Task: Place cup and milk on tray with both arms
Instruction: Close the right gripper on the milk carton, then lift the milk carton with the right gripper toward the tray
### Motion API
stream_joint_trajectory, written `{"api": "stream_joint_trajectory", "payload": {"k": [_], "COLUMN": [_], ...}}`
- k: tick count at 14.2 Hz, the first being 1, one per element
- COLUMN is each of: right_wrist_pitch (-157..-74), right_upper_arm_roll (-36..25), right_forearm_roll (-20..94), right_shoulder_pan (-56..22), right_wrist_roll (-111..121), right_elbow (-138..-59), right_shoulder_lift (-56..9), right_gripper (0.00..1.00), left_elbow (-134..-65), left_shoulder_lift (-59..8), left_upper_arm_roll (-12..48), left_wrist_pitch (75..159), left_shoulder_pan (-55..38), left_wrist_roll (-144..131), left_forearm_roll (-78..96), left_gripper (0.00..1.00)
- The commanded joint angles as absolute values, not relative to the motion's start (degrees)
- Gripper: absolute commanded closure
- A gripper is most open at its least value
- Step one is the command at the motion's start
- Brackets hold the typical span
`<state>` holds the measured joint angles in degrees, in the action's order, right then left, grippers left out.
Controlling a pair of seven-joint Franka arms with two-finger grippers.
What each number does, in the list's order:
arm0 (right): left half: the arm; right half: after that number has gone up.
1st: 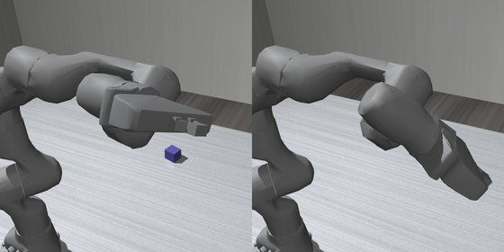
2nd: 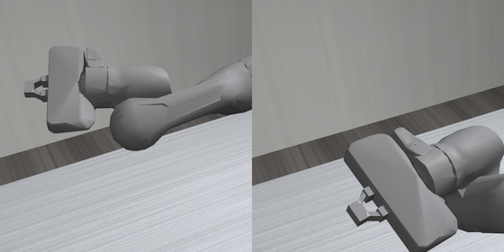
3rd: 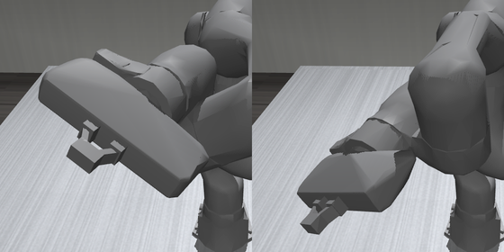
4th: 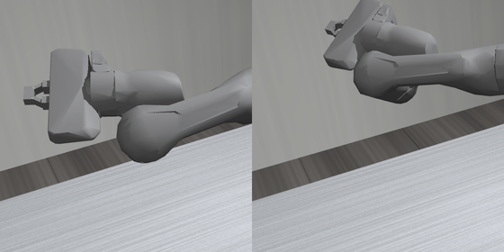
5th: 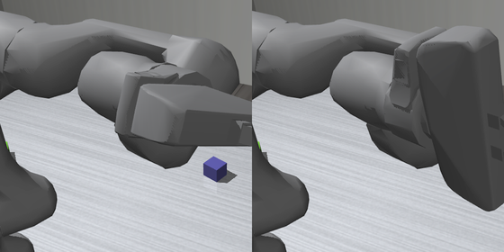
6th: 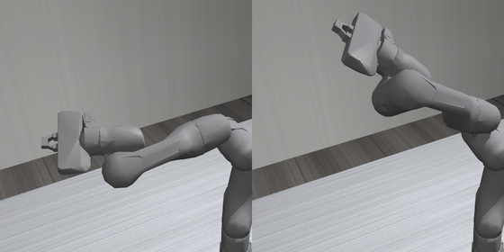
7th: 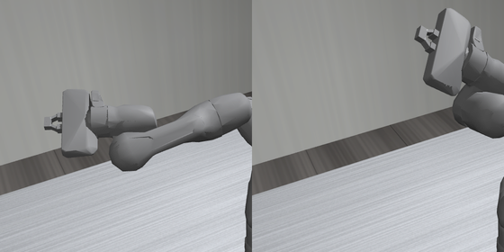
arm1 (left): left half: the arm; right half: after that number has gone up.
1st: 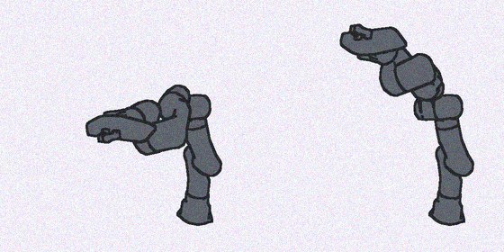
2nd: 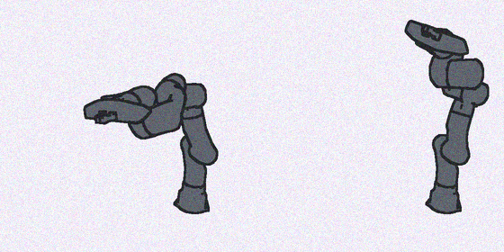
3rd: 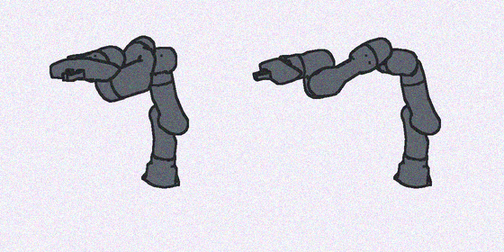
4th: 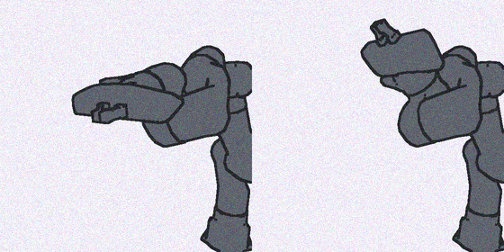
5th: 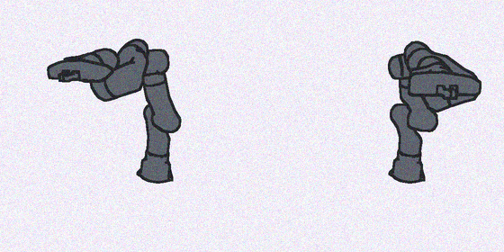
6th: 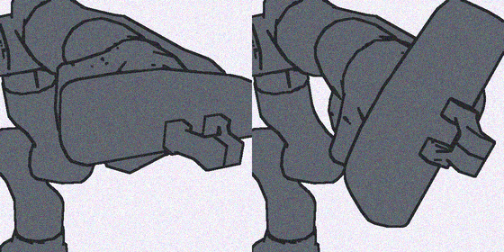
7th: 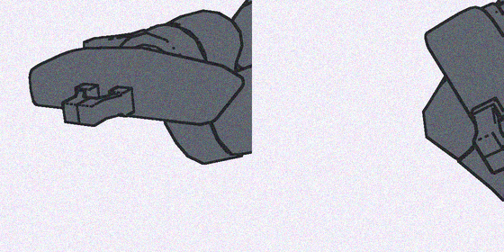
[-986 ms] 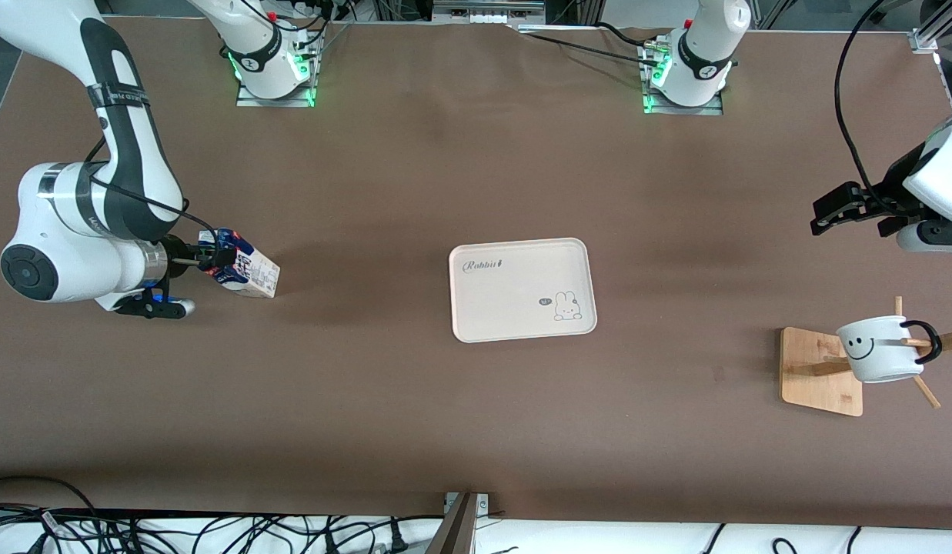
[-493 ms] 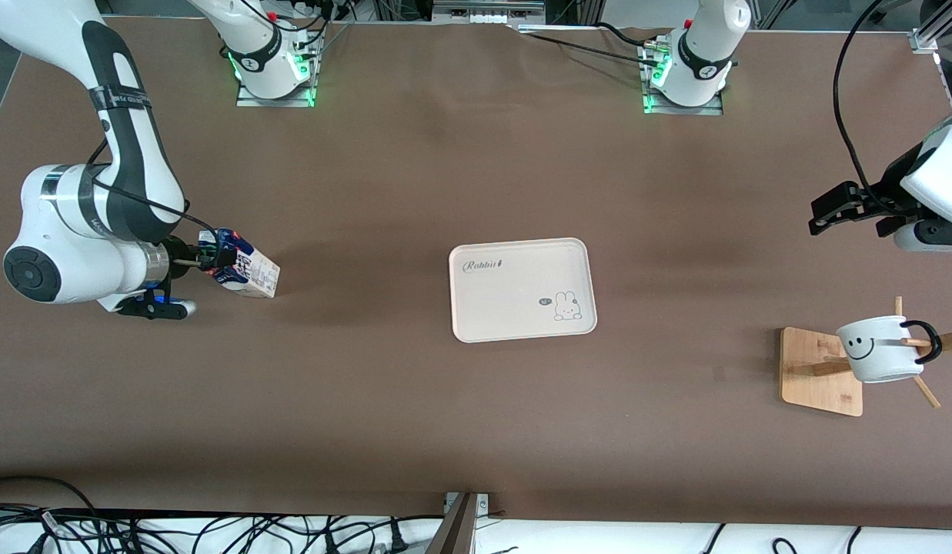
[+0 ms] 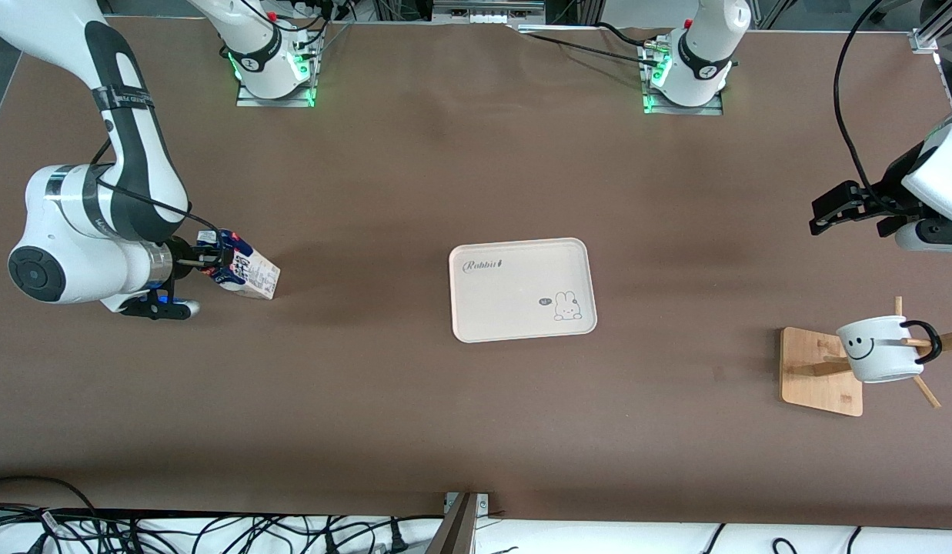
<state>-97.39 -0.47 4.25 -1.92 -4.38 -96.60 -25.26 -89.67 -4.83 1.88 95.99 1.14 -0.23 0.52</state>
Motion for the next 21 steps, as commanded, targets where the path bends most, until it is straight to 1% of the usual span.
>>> {"api": "stream_joint_trajectory", "payload": {"k": [1, 3, 9, 13, 16, 17, 20, 21], "right_wrist_pitch": [-98.17, -98.17, -97.30, -93.44, -92.11, -92.02, -92.20, -92.63], "right_upper_arm_roll": [-0.35, -0.26, -0.18, 0.09, 0.35, 0.96, 1.40, 1.49], "right_forearm_roll": [5.10, 5.27, 5.62, 6.59, 7.03, 9.03, 15.28, 15.90], "right_shoulder_pan": [-2.02, -2.11, -2.11, -2.11, -2.11, -2.11, -2.28, -3.85], "right_wrist_roll": [-4.31, -4.83, -5.01, -5.01, -5.01, -5.10, -5.88, -7.80], "right_elbow": [-97.21, -97.21, -96.86, -96.68, -96.68, -96.42, -93.70, -92.91], "right_shoulder_lift": [-25.14, -25.14, -24.35, -18.74, -13.64, -12.49, -12.04, -12.22], "right_gripper": [0.54, 0.58, 0.59, 0.59, 0.59, 0.59, 0.59, 0.59], "left_elbow": [-87.80, -87.80, -87.80, -87.80, -87.98, -88.07, -88.07, -88.07], "left_shoulder_lift": [-5.54, -5.54, -5.54, -5.54, -5.54, -5.54, -5.54, -5.54], "left_upper_arm_roll": [1.93, 2.02, 2.02, 2.02, 2.02, 2.02, 2.02, 2.02], "left_wrist_pitch": [94.75, 94.75, 94.92, 94.92, 94.83, 94.83, 94.83, 94.75], "left_shoulder_pan": [1.05, 1.05, 0.88, 0.88, 0.88, 0.97, 0.97, 0.97], "left_wrist_roll": [0.88, 0.70, 1.14, 1.14, 1.14, 1.23, 1.14, 1.14], "left_forearm_roll": [0.18, 0.18, -0.53, -0.53, -0.53, -0.53, -0.62, -0.62], "left_gripper": [0.00, 0.00, 0.00, 0.00, 0.00, 0.00, 0.00, 0.00]}}
